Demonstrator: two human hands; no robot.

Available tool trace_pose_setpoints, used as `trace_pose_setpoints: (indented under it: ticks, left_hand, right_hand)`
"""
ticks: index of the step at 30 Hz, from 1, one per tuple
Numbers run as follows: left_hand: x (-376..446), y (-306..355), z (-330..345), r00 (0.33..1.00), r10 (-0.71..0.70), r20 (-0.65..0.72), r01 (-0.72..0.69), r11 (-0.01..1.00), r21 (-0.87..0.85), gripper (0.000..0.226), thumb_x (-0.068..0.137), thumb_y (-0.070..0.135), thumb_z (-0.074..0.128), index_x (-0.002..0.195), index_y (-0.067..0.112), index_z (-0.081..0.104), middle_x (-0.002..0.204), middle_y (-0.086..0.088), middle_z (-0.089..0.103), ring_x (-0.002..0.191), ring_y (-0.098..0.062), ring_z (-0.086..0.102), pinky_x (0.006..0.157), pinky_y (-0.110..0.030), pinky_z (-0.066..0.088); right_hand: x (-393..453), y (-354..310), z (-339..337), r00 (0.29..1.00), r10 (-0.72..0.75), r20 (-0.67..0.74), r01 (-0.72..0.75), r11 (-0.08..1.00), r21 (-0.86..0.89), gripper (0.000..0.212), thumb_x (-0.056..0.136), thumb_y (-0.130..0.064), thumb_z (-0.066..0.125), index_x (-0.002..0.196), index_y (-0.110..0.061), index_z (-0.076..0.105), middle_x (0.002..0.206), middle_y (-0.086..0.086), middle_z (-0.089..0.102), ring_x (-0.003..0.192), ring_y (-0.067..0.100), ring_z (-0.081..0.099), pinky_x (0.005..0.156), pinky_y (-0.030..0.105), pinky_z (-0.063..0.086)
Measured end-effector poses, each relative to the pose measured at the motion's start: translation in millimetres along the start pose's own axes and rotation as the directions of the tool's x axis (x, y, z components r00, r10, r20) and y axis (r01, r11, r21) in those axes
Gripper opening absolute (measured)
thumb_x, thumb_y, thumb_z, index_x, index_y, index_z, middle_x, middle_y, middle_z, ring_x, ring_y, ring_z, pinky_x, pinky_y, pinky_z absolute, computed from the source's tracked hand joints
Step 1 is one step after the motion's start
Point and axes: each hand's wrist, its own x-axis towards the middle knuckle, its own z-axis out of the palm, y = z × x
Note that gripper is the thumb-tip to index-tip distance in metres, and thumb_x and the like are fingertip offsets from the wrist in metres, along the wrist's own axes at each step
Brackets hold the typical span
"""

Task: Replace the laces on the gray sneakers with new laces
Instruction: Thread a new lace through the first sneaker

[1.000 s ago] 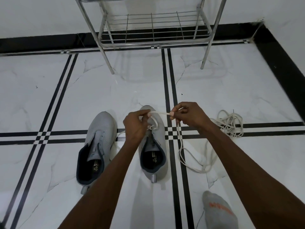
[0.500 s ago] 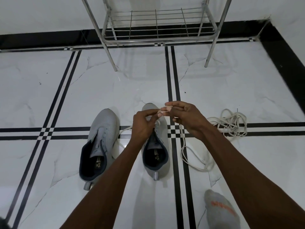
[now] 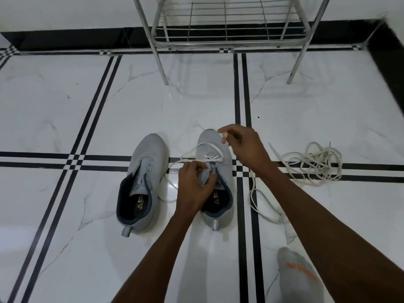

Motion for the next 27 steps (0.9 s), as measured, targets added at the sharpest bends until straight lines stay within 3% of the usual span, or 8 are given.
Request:
trace_pose_setpoints:
  ticks: [5,6,8,10,11,14,17,27]
  left_hand:
    - [6,4,-6,0.997,-0.037,-0.063,0.037,0.999,-0.003,0.018,0.084,0.026,0.077,0.099,0.015,0.077,0.091,0.008,0.070,0.082,-0.002,0.064,0.074,-0.010,0.046]
    - [7,2,-8,0.994,-0.074,-0.075,0.069,0.996,-0.063,0.015,0.087,0.024,0.076,0.098,0.015,0.079,0.088,0.010,0.072,0.081,0.001,0.066,0.072,-0.007,0.046]
    - [9,-4,-11,0.989,-0.135,-0.062,0.123,0.977,-0.173,0.014,0.090,0.025,0.073,0.097,0.016,0.081,0.085,0.011,0.075,0.079,0.003,0.067,0.073,-0.015,0.051]
    - [10,-11,-11,0.985,-0.168,-0.033,0.155,0.956,-0.248,0.015,0.092,0.027,0.072,0.099,0.017,0.081,0.086,0.008,0.077,0.082,-0.004,0.070,0.077,-0.027,0.056]
    - [10,-12,-11,0.981,-0.194,-0.016,0.180,0.938,-0.297,0.016,0.092,0.028,0.072,0.100,0.018,0.081,0.088,0.008,0.078,0.086,-0.007,0.072,0.080,-0.029,0.057]
    - [8,-13,-11,0.971,-0.239,0.026,0.225,0.863,-0.453,0.017,0.093,0.028,0.075,0.104,0.017,0.081,0.094,0.005,0.079,0.092,-0.011,0.073,0.083,-0.030,0.058]
    - [7,-9,-10,0.965,-0.255,0.068,0.249,0.793,-0.556,0.016,0.093,0.021,0.074,0.106,0.012,0.080,0.097,-0.001,0.079,0.092,-0.013,0.073,0.082,-0.025,0.058]
    - [13,-14,-2,0.948,-0.295,0.116,0.307,0.765,-0.566,0.018,0.096,0.020,0.069,0.111,0.016,0.078,0.101,0.002,0.078,0.098,-0.012,0.072,0.083,-0.025,0.055]
  right_hand:
    - [-5,19,23,0.956,-0.025,0.291,0.124,0.937,-0.326,0.037,0.086,0.012,0.060,0.118,-0.003,0.071,0.099,0.012,0.073,0.096,0.024,0.067,0.095,0.032,0.050]
    - [-5,22,24,0.969,-0.015,0.247,0.102,0.933,-0.344,0.037,0.084,0.011,0.061,0.115,-0.005,0.072,0.097,0.006,0.074,0.091,0.021,0.068,0.092,0.036,0.053]
    - [-3,18,16,0.997,0.077,-0.022,-0.080,0.970,-0.229,0.025,0.084,0.006,0.057,0.096,-0.010,0.072,0.091,-0.002,0.074,0.076,0.010,0.069,0.078,0.033,0.056]
    - [5,11,1,0.949,0.144,-0.280,-0.169,0.983,-0.069,0.018,0.086,0.003,0.056,0.084,-0.011,0.067,0.083,-0.002,0.075,0.073,0.009,0.071,0.073,0.028,0.057]
    - [8,8,-6,0.947,0.158,-0.279,-0.180,0.982,-0.052,0.017,0.087,0.001,0.057,0.083,-0.011,0.068,0.080,-0.002,0.075,0.072,0.008,0.072,0.071,0.023,0.057]
    - [6,1,-3,0.992,0.122,0.032,-0.118,0.989,-0.089,0.012,0.086,-0.002,0.067,0.084,-0.012,0.075,0.077,-0.005,0.075,0.068,0.006,0.071,0.066,0.018,0.054]
    - [-7,6,18,0.966,0.051,0.255,0.003,0.979,-0.206,0.006,0.084,-0.010,0.075,0.087,-0.013,0.080,0.084,-0.004,0.076,0.077,0.007,0.070,0.075,0.019,0.055]
    - [-13,10,38,0.947,0.087,0.309,0.033,0.931,-0.363,0.011,0.087,-0.013,0.068,0.086,-0.012,0.078,0.087,0.002,0.076,0.079,0.014,0.067,0.076,0.025,0.052]
